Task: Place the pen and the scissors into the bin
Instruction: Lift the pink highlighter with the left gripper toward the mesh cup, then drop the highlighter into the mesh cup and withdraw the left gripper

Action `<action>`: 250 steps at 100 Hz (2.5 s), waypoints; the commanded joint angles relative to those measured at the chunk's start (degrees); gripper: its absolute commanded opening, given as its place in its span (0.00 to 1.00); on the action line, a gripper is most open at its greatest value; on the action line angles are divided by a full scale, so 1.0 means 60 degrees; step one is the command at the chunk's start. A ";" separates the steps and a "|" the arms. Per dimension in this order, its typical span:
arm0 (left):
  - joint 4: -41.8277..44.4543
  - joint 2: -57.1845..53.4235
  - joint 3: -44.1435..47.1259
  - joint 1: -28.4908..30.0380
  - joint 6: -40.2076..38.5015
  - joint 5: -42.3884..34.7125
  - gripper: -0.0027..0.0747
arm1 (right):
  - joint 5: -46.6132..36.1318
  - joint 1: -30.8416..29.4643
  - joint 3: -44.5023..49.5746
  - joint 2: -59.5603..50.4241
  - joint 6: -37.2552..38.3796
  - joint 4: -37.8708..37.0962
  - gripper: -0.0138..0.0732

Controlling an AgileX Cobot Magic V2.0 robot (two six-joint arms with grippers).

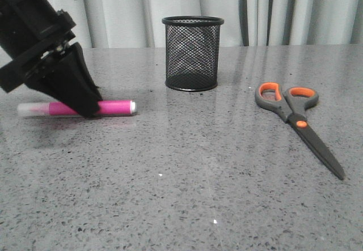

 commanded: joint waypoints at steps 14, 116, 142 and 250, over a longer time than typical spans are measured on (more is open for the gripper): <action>-0.3010 -0.0674 -0.1740 -0.0074 -0.0175 0.0635 0.01 | -0.0471 -0.0040 -0.0369 0.0052 -0.0126 0.0089 0.64; -1.1867 0.1887 -0.2943 -0.1633 0.4406 -0.3261 0.03 | -0.0456 -0.0040 -0.0369 0.0052 -0.0126 0.0089 0.64; -1.1885 0.1868 -0.2943 -0.1599 0.4406 -0.3092 0.49 | -0.0456 -0.0040 -0.0369 0.0052 -0.0126 0.0089 0.64; -0.6260 -0.6106 0.3180 0.2228 -0.1669 -0.6428 0.01 | -0.0241 -0.0040 -0.1144 0.0588 -0.0525 0.0707 0.64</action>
